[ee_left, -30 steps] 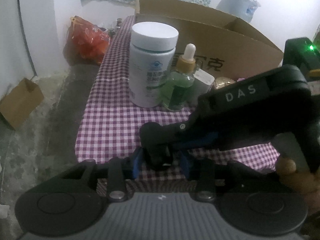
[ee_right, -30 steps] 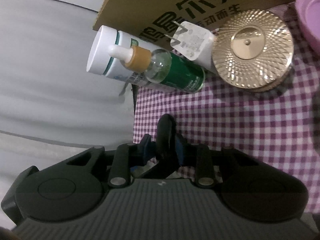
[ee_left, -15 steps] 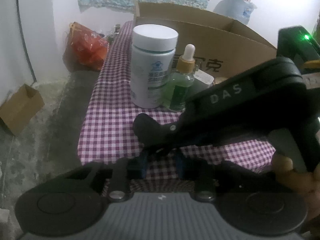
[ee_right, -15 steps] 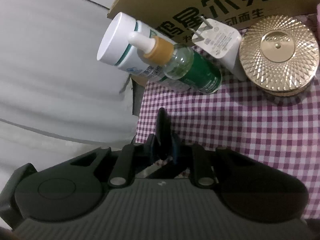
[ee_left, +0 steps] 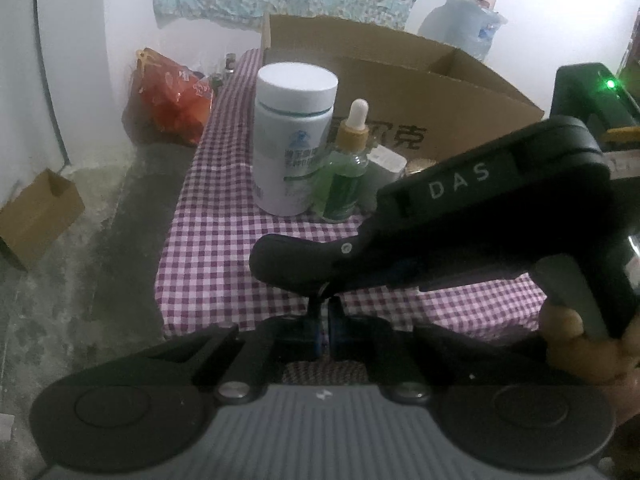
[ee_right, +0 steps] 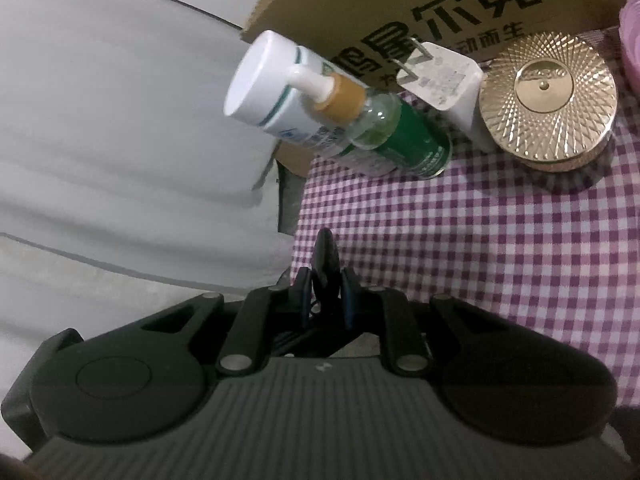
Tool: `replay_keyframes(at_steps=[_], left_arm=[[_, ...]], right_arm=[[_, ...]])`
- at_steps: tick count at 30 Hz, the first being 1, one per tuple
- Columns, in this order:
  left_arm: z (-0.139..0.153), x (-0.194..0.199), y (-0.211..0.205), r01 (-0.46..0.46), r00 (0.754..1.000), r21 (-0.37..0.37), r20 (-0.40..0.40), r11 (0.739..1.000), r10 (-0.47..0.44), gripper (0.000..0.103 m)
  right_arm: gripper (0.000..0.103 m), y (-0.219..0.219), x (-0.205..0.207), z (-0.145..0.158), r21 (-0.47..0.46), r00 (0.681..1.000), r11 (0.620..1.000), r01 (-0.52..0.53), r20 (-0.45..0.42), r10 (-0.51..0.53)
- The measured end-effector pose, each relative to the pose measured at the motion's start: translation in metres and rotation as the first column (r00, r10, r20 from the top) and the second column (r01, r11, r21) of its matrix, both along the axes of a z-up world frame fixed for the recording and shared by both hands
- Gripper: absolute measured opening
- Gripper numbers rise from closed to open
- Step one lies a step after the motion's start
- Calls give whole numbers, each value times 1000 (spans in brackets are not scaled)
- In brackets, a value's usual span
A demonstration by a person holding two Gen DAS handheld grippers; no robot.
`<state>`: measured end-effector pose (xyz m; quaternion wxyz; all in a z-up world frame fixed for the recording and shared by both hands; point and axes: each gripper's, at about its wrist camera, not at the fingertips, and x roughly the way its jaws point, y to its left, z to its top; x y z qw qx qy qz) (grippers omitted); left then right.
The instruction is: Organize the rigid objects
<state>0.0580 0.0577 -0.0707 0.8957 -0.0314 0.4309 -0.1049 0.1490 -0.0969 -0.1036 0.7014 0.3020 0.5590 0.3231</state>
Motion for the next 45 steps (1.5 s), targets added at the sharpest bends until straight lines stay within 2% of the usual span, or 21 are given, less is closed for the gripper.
replay_keyframes(at_steps=[5,12,19,23,28,32,33,34,37,43,45], left_arm=[[19,-14,-2,3,999,15,36,1000,-3,4],[75,-16,-5,35,991,37,128,999,-39,4],[130,34,-13,101,977,46,186,994,-108,4],[138,88,-25,118,981,50,149,992,-124,4],[120,163,-32,101,995,8,6,995,-101,4],[98,209,-34,56,993,3,-108,998,-55,9],[93,216,-33,42,992,8,-116,999,-41,16],[90,221,-34,31,993,25,-118,999,-28,18],[87,226,-30,20,993,35,-115,999,-15,19],[96,217,-29,11,997,59,-73,998,-6,26],[102,211,-29,7,998,53,-58,999,-4,30]], right_arm=[[14,-4,-14,18,34,1000,999,-3,24,3],[14,-9,-25,69,100,992,995,1,125,-14],[14,-24,10,126,144,964,989,27,257,-64],[14,-32,60,138,126,969,991,40,238,-69],[14,-39,139,119,73,995,996,51,86,-57],[14,-43,187,89,35,999,998,43,-32,-42],[14,-43,197,78,29,997,999,43,-64,-41],[14,-42,207,67,11,995,999,38,-91,-36],[14,-37,226,38,-22,986,1000,15,-166,-18],[17,-33,230,14,-126,972,991,-36,-233,6],[25,-34,234,14,-160,974,987,-29,-226,-8]])
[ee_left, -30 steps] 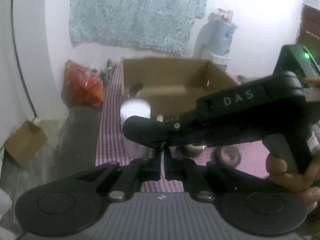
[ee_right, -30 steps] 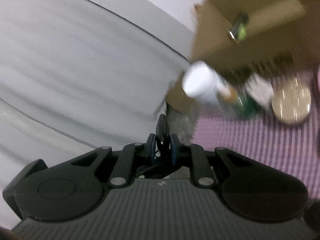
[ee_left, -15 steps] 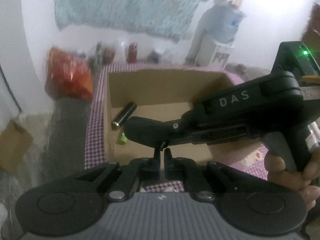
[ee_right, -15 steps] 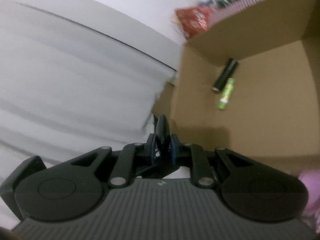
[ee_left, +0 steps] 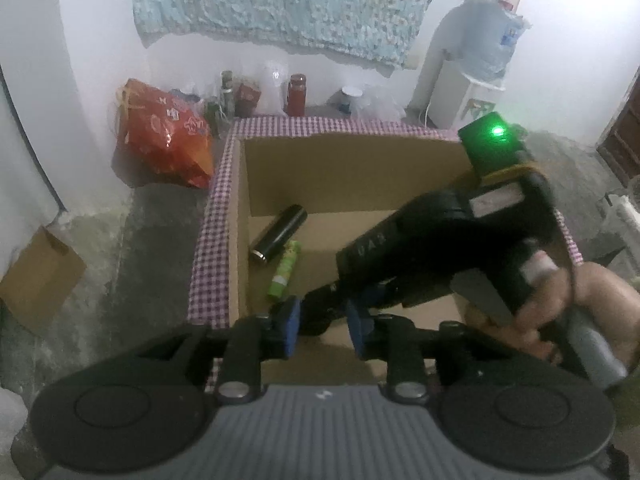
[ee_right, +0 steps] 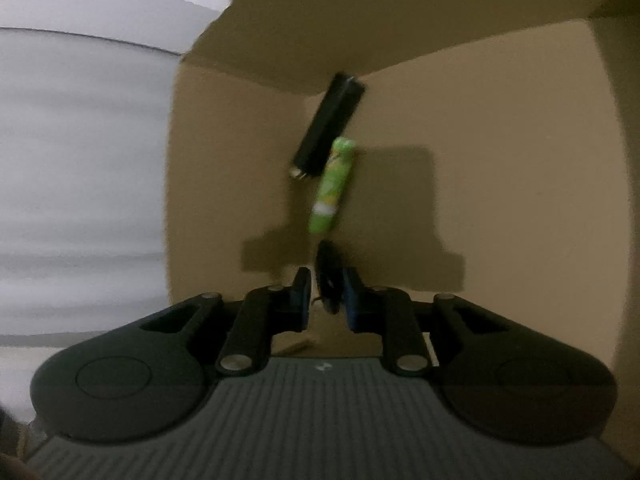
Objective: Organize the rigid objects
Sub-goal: 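Open the right tool to drop the item and withdraw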
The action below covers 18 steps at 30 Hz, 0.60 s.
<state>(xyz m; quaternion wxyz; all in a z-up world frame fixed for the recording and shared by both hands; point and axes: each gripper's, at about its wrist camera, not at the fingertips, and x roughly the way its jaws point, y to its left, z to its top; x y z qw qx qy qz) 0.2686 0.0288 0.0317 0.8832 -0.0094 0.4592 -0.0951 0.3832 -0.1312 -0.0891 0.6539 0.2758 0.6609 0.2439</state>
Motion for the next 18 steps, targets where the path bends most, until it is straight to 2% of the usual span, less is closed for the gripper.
replay_keyframes(at_steps=[4,9,13,16,18], left_arm=[[13,-12,0,0,999,-15,42,1000,0,35],[32,-41,-1,10,994,-21,107,1000,-7,43],[45,-74,-2,25,986,-39,164,999,-18,55],[53,-102,-2,45,978,-61,206,997,-31,68],[54,-120,-1,53,972,-83,232,995,-32,83]], right_arm=[[53,-11,8,9,0,997,999,42,66,-41],[55,-33,-3,29,47,987,993,107,115,-112],[55,-59,-32,65,86,969,988,126,205,-141],[58,-81,-66,97,109,943,986,130,295,-156],[62,-97,-97,118,114,915,985,131,368,-164]])
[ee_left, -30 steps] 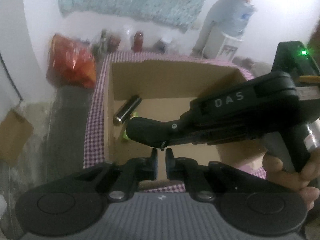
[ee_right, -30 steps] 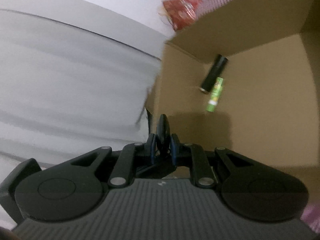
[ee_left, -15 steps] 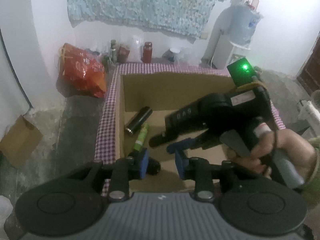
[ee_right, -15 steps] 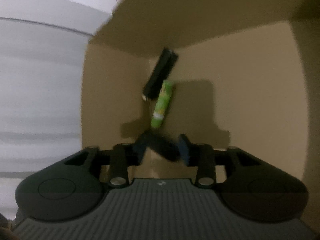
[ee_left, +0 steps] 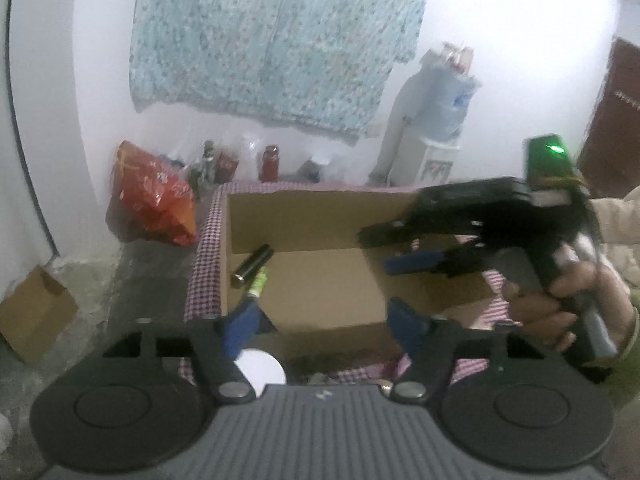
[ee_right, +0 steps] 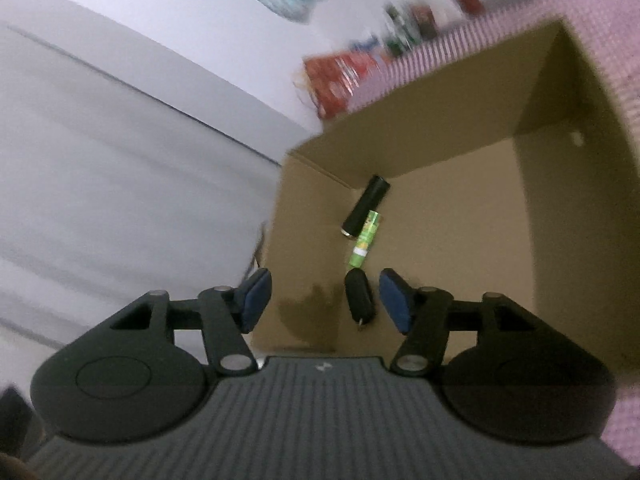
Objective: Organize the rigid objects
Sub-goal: 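Open the right tool to drop the item and withdraw, then move the right tool to the black tape roll and close on it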
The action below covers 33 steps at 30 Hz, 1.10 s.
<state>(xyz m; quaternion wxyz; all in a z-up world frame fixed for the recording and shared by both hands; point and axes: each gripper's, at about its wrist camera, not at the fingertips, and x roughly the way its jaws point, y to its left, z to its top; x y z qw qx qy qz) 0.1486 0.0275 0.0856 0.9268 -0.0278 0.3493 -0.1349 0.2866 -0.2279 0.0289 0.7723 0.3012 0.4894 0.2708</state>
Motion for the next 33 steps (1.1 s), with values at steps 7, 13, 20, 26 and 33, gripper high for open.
replay_keyframes(at_steps=[7,13,20,26,33], left_arm=[[-20,-48,-1,5,1000,-37,14,999,-4,103],[-66,-67,-7,-30,994,-43,-107,999,25,103],[-105,-82,-16,40,986,-111,-157,993,-57,103],[-122,-79,-42,106,986,-93,-118,990,-116,103],[-142,-78,-86,235,970,33,-73,971,-232,103]], right_arm=[[92,-47,-116,46,-139,968,987,79,246,-43],[102,-58,-192,39,-390,928,898,204,368,-51],[102,-53,-233,5,-616,889,705,351,457,-43],[102,-76,-241,-16,-536,890,771,344,447,-86],[102,-80,-239,-47,-486,909,807,335,394,-140]])
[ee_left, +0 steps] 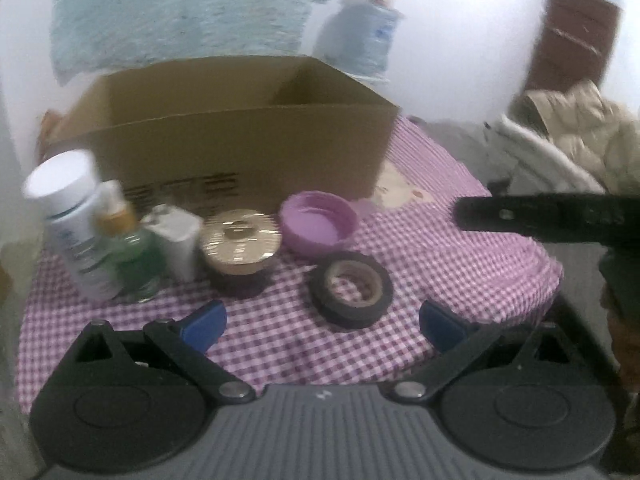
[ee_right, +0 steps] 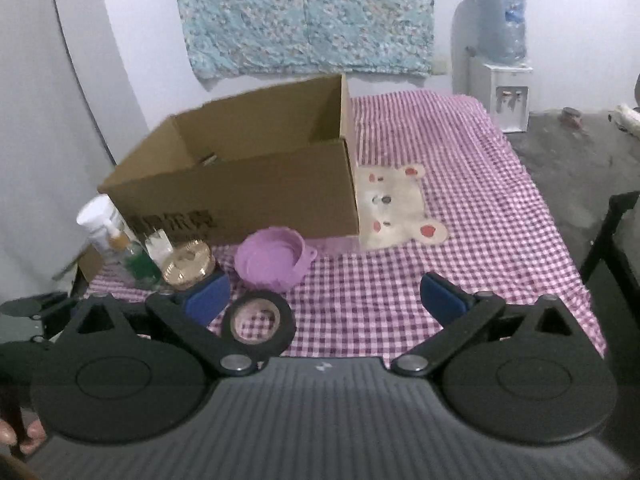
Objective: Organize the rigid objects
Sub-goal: 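Move the right tool to the black tape roll and close on it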
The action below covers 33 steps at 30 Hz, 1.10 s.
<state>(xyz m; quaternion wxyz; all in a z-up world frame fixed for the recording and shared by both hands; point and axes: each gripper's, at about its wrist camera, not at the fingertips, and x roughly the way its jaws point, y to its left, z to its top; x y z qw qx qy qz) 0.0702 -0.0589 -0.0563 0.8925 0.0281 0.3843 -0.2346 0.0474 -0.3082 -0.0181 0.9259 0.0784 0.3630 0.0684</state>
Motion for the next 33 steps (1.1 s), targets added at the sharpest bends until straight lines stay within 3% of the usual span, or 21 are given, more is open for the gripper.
replay_keyframes(at_steps=[4,7,12,14,15,25,33], left_arm=[[-8,0,-23,63,998,67,27,996,-65,103],[-14,3,-36,93,995,100,35,991,-97,98],[-23,12,-43,106,994,110,5,988,-107,84],[-27,19,-45,100,995,107,-14,989,-99,75],[-28,21,-44,98,995,104,-24,990,-96,71],[-32,29,-48,100,995,116,-18,988,-99,63],[-29,19,-43,111,993,111,-47,988,-106,63]], right_arm=[[100,-3,14,-17,115,998,992,-41,-52,48],[95,-1,21,-23,137,996,989,-59,-65,68],[72,2,37,-37,167,988,981,-98,-101,116],[56,4,42,-43,186,984,976,-110,-122,134],[52,5,45,-47,193,981,974,-116,-132,143],[24,6,59,-69,244,961,962,-122,-213,176],[21,5,54,-70,276,949,953,-128,-243,198]])
